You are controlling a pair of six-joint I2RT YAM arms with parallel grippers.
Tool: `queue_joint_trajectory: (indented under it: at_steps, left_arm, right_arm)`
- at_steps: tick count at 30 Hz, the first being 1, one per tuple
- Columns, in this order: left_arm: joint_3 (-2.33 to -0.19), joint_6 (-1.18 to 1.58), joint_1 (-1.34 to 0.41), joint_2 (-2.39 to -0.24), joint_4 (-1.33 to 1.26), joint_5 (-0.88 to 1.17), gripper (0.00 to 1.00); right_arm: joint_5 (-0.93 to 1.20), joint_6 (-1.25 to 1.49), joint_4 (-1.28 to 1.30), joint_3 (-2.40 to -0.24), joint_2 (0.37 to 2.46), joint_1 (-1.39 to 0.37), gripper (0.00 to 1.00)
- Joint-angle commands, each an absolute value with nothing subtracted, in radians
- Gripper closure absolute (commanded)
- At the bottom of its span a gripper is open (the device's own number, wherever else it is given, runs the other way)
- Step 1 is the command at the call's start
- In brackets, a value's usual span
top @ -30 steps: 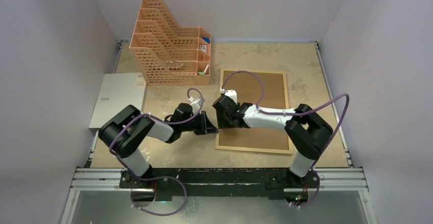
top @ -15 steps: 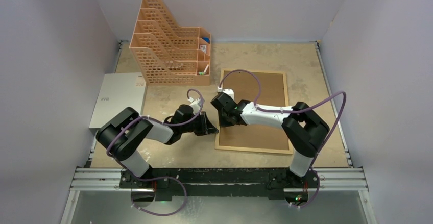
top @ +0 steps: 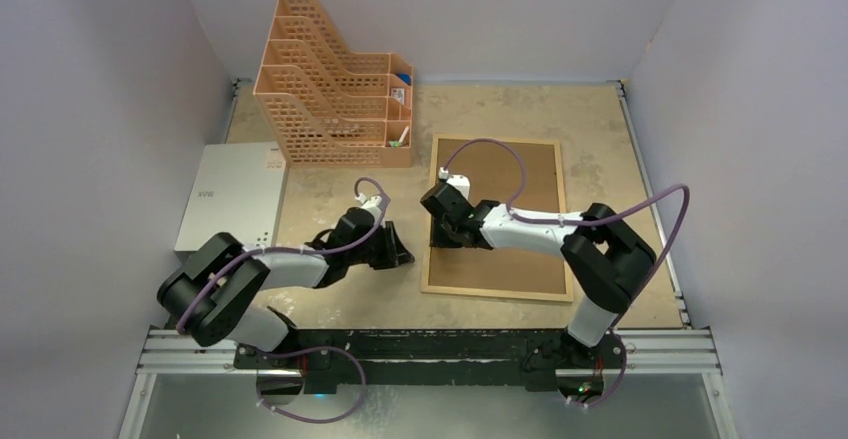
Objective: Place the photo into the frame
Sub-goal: Install the photo frame at the center of the board.
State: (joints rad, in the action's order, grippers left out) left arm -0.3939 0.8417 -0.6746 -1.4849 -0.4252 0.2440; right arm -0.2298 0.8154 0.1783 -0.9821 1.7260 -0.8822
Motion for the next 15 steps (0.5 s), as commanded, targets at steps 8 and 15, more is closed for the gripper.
queue_joint_trajectory:
  at_steps: [8,15]
  left_arm:
    - [-0.379,0.818,-0.674,-1.302,-0.187,0.236,0.67]
    - [-0.409,0.838,-0.76,-1.257,-0.103,0.191,0.71]
  right_arm:
    - [-0.437,0.809,0.322,-0.838,1.451,-0.665,0.5]
    - [-0.493,0.663,0.251,-0.788,1.277,-0.401,0.41]
